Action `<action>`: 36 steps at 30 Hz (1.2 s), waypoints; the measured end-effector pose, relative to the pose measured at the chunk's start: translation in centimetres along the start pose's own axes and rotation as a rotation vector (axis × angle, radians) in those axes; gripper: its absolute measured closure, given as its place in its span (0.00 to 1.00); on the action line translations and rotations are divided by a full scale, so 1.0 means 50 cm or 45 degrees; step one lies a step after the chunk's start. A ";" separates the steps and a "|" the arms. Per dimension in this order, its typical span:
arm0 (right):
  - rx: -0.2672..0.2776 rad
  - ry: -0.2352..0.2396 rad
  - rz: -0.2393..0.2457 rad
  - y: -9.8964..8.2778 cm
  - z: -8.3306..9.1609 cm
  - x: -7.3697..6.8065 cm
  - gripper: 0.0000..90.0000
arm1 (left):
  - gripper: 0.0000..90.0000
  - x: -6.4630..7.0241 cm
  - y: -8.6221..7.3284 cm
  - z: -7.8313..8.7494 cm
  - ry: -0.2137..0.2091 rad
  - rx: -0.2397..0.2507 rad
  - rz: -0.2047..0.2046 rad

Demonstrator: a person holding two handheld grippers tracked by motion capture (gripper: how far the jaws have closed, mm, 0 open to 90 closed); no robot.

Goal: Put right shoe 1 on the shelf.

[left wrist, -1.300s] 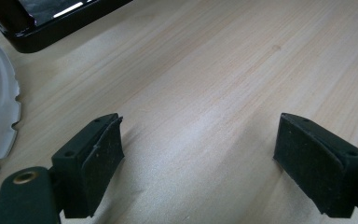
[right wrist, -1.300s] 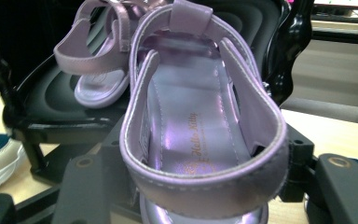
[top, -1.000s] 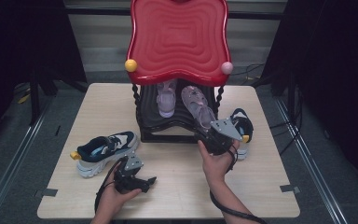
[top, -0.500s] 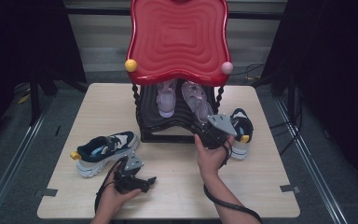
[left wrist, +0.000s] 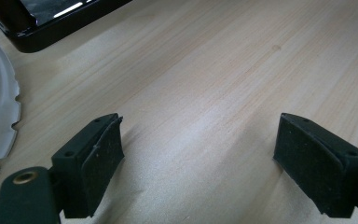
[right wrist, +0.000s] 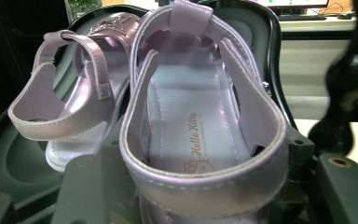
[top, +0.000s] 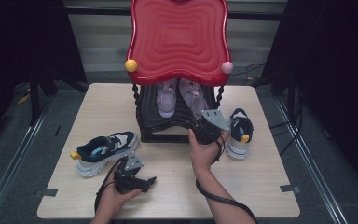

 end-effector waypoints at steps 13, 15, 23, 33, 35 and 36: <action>0.004 -0.104 -0.001 0.014 -0.038 -0.014 0.41 | 0.16 0.000 0.000 0.000 0.002 -0.001 -0.002; 0.009 -0.117 -0.014 0.018 -0.045 -0.013 0.41 | 0.16 0.000 0.000 0.000 0.002 -0.002 -0.001; 0.022 -0.152 -0.055 0.031 -0.071 -0.008 0.41 | 0.16 0.000 0.000 0.000 -0.001 -0.001 -0.001; 0.001 -0.174 -0.032 0.033 -0.102 -0.010 0.41 | 0.16 0.000 0.000 0.000 0.002 -0.002 -0.002; -0.005 -0.172 -0.037 0.033 -0.107 -0.010 0.41 | 0.16 0.000 0.000 0.000 0.001 -0.002 -0.001; -0.007 -0.178 -0.041 0.032 -0.109 -0.009 0.41 | 0.16 0.000 0.000 0.000 0.001 -0.002 -0.001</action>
Point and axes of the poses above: each handheld gripper's, and its own axes: z roughly backward along the jaws, y roughly out of its top, x roughly to its right, the point moved 4 cm from there along -z, roughly forward along the jaws, and after that the axes turned 11 degrees about y, right-handed, at the moved point
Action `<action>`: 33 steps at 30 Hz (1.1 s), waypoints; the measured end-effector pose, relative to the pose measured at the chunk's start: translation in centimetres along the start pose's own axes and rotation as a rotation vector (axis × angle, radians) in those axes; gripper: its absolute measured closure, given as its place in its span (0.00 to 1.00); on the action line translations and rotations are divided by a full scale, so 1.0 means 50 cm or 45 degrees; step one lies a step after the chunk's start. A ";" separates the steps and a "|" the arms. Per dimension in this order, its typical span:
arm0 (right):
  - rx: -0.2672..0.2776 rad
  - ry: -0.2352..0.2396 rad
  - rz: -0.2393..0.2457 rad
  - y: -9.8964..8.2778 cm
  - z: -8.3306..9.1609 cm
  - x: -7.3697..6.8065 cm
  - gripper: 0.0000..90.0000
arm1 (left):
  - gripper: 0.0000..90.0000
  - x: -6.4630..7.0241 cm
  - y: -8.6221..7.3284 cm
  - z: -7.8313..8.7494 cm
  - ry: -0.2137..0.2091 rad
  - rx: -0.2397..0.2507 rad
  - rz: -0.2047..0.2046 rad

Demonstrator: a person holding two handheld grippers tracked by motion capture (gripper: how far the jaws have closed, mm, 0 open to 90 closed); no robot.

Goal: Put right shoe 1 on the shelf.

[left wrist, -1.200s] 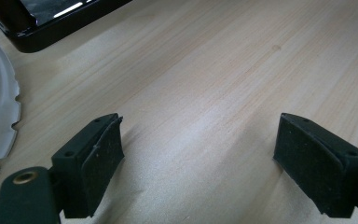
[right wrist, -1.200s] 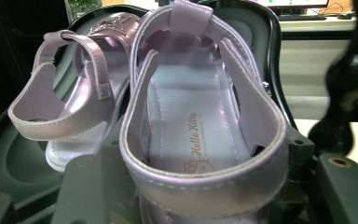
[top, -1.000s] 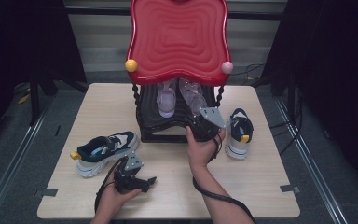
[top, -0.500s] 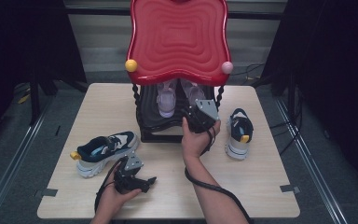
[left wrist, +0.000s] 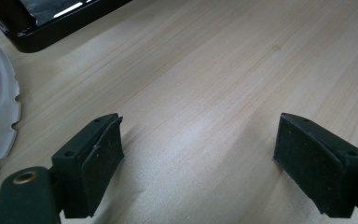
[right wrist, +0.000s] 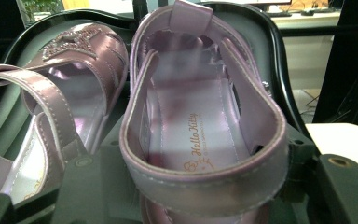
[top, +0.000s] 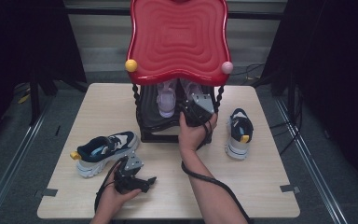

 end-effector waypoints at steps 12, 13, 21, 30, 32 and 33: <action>-0.021 -0.003 0.000 -0.005 -0.011 -0.010 0.41 | 0.16 0.000 0.000 0.000 -0.003 0.002 0.001; -0.023 -0.006 0.015 -0.005 -0.011 -0.012 0.41 | 0.16 0.000 0.000 0.000 -0.003 0.003 0.001; -0.063 0.068 -0.012 -0.012 -0.010 -0.017 0.36 | 0.16 0.000 0.000 0.000 -0.003 0.002 0.001; -0.117 0.167 -0.013 -0.024 -0.008 -0.018 0.30 | 0.16 0.000 0.000 0.000 0.000 -0.001 0.000; -0.122 0.188 -0.011 -0.027 -0.007 -0.017 0.29 | 0.16 0.000 0.000 0.000 0.000 0.000 -0.001; -0.125 0.187 -0.005 -0.028 -0.005 -0.016 0.28 | 0.16 0.000 0.000 0.000 -0.003 0.003 0.000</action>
Point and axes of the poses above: each handheld gripper's, and its own axes: z roughly backward along the jaws, y roughly out of its top, x roughly to its right, the point moved 4 cm from there along -z, roughly forward along the jaws, and after that the axes turned 11 degrees about y, right-handed, at the moved point
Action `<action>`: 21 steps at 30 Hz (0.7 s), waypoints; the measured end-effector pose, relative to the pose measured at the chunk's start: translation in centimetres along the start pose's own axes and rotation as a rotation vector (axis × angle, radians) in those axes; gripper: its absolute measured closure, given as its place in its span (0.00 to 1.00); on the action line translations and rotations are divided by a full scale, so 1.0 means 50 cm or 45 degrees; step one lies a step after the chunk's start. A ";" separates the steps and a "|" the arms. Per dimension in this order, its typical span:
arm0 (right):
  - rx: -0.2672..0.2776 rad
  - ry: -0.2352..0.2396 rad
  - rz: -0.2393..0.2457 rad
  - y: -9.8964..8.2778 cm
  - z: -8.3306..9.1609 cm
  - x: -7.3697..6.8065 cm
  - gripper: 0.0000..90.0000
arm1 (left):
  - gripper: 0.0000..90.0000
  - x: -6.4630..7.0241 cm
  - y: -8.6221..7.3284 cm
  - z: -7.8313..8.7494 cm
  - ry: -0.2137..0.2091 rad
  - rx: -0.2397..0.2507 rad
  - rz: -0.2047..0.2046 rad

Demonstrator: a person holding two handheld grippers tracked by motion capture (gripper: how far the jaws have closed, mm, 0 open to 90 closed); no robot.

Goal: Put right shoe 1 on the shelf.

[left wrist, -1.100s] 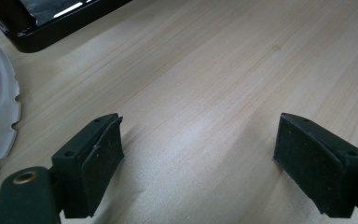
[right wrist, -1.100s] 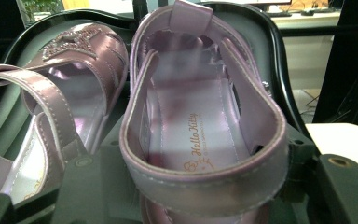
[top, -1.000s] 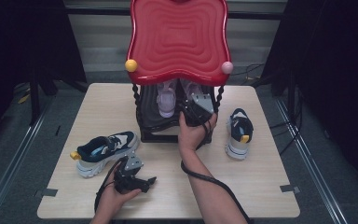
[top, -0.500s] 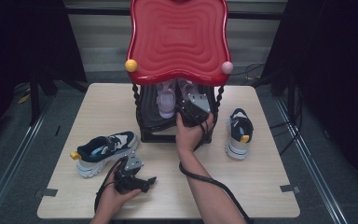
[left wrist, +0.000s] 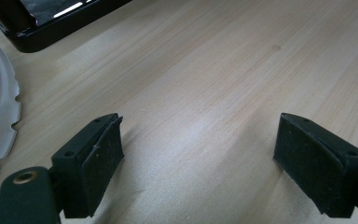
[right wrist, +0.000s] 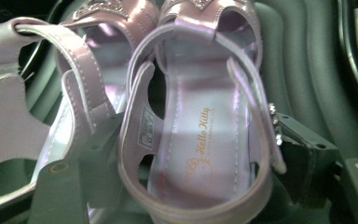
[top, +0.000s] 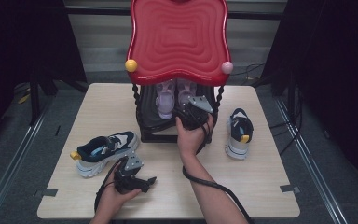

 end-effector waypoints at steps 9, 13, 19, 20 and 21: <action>0.003 0.080 0.035 -0.008 0.020 -0.007 0.24 | 0.16 0.000 0.000 0.000 0.003 -0.004 0.000; -0.013 0.104 0.058 -0.014 0.025 -0.010 0.23 | 0.16 0.000 0.000 0.000 0.003 -0.004 0.000; -0.022 0.144 0.059 -0.018 0.026 -0.005 0.22 | 0.16 0.000 0.000 0.000 0.003 -0.004 0.000; -0.025 0.147 0.066 -0.019 0.027 -0.005 0.22 | 0.16 0.000 0.000 0.000 0.004 -0.004 0.000; -0.027 0.149 0.070 -0.019 0.028 -0.005 0.22 | 0.16 0.000 0.000 0.000 0.004 -0.004 -0.001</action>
Point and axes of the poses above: each handheld gripper's, and its own axes: z roughly backward along the jaws, y roughly out of its top, x roughly to its right, the point moved 4 cm from there along -z, roughly forward along the jaws, and after that the axes turned 11 degrees about y, right-handed, at the moved point
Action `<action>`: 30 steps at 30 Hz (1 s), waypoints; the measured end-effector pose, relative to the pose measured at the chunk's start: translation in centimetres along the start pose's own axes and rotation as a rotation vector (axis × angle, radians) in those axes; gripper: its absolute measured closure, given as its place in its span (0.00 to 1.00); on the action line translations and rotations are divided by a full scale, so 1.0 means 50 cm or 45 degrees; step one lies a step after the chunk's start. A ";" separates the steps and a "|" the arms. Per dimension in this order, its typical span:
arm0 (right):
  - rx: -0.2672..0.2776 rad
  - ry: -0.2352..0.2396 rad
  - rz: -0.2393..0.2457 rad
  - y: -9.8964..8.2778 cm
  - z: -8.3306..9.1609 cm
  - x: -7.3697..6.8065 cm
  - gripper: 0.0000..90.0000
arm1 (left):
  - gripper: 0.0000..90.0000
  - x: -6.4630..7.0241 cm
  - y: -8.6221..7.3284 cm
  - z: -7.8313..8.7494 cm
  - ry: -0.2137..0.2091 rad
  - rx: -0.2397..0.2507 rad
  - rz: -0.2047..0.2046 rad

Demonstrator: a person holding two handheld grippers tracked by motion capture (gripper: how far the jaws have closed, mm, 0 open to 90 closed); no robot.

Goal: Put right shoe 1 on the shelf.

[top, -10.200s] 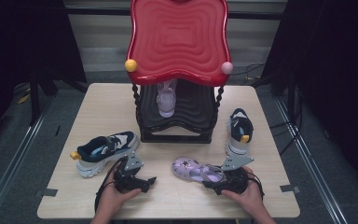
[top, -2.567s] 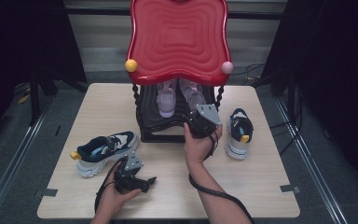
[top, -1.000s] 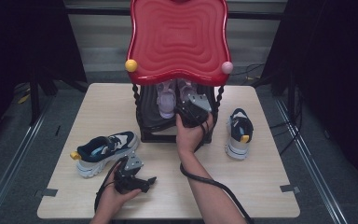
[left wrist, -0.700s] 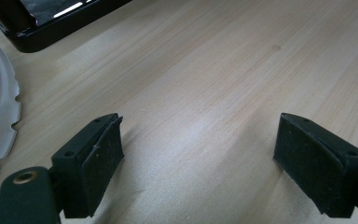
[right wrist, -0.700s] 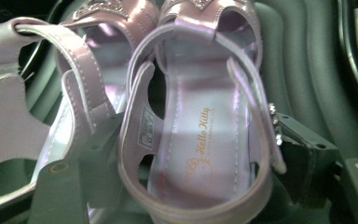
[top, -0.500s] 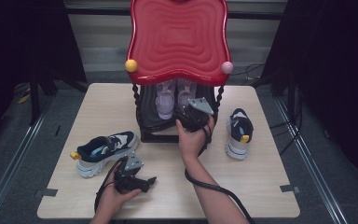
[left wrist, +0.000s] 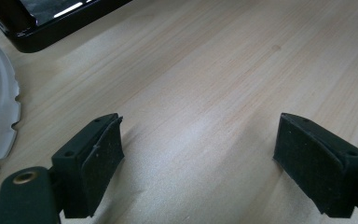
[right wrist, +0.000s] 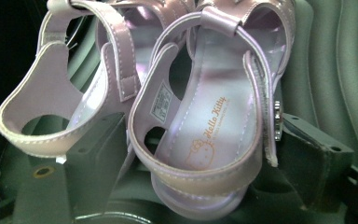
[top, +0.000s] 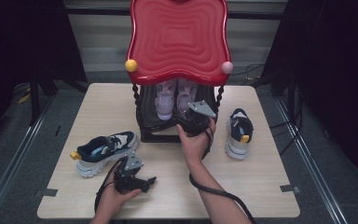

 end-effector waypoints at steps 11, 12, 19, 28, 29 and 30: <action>-0.023 0.049 0.034 -0.005 0.011 0.001 0.17 | 0.16 0.000 0.000 0.000 0.000 0.000 0.000; -0.026 0.055 0.035 -0.006 0.012 0.001 0.17 | 0.16 0.000 0.000 0.000 -0.002 0.004 0.002; -0.038 0.101 0.038 -0.015 0.022 0.005 0.16 | 0.16 0.000 0.000 0.000 -0.003 0.002 0.001; -0.050 0.148 0.035 -0.021 0.041 0.002 0.16 | 0.16 0.000 0.000 0.000 -0.002 0.002 0.001; -0.046 0.153 0.032 -0.022 0.043 0.001 0.16 | 0.16 0.000 0.000 0.000 -0.002 0.001 0.001; -0.049 0.159 0.033 -0.024 0.045 0.000 0.16 | 0.16 0.000 0.000 0.000 -0.002 0.001 0.001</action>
Point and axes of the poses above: each handheld gripper's, and its own axes: z roughly backward along the jaws, y roughly out of its top, x roughly to its right, the point moved 4 cm from there along -z, roughly forward along the jaws, and after that the axes turned 11 degrees about y, right-handed, at the moved point
